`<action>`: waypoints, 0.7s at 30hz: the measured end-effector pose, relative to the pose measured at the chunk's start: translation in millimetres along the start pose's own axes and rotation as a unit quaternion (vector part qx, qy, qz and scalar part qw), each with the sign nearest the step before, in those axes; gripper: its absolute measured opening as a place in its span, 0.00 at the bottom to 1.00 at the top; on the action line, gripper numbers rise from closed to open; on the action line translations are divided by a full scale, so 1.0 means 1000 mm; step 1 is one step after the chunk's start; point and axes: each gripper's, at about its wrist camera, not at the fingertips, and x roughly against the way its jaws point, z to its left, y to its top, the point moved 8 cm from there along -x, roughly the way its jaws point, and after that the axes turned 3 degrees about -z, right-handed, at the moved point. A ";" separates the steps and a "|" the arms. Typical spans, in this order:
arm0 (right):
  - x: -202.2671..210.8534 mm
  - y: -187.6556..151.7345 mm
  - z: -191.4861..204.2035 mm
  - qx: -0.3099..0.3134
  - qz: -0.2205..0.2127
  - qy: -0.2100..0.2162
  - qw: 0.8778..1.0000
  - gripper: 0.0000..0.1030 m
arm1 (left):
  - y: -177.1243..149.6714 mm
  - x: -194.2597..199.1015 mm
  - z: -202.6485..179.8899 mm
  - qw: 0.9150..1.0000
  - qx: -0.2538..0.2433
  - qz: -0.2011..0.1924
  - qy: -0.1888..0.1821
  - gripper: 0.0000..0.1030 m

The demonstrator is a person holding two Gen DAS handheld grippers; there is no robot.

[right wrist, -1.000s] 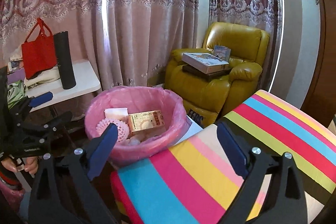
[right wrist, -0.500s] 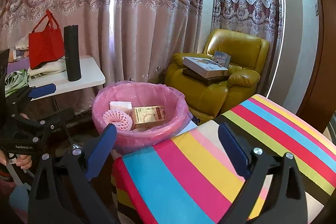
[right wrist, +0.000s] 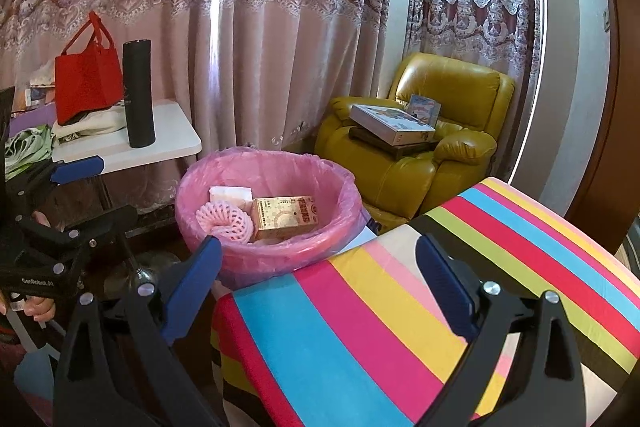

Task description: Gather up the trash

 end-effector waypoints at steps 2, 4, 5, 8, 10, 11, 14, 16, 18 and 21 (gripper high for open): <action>0.000 0.000 0.000 0.000 0.001 0.001 1.000 0.92 | 0.000 0.000 0.001 1.000 0.001 0.000 0.000 0.93; 0.000 0.000 0.000 0.000 0.000 0.000 1.000 0.93 | 0.000 0.000 0.001 1.000 0.002 0.001 0.001 0.93; 0.000 0.000 0.000 0.000 0.000 0.000 1.000 0.93 | 0.000 0.000 0.002 1.000 0.002 0.001 0.001 0.93; -0.001 -0.001 0.001 0.000 0.003 0.001 1.000 0.93 | -0.001 -0.001 0.003 1.000 0.004 0.002 0.001 0.93; -0.001 -0.003 0.002 0.002 0.004 0.001 1.000 0.93 | -0.001 -0.001 0.002 1.000 0.003 0.005 0.001 0.93; -0.002 -0.003 0.003 0.002 0.004 0.002 1.000 0.93 | -0.002 -0.001 0.002 1.000 0.002 0.006 0.000 0.93; -0.002 -0.004 0.003 0.003 0.005 0.002 1.000 0.93 | -0.003 0.000 0.000 1.000 0.000 0.007 -0.001 0.93; -0.002 -0.004 0.003 0.002 0.005 0.001 1.000 0.93 | -0.003 0.000 -0.001 1.000 -0.002 0.008 -0.002 0.93; -0.003 -0.005 0.004 0.002 0.006 0.000 1.000 0.93 | -0.004 0.000 -0.002 1.000 -0.004 0.009 -0.004 0.93; -0.003 -0.005 0.003 0.001 0.008 0.001 1.000 0.93 | -0.005 -0.001 -0.003 1.000 -0.006 0.011 -0.005 0.93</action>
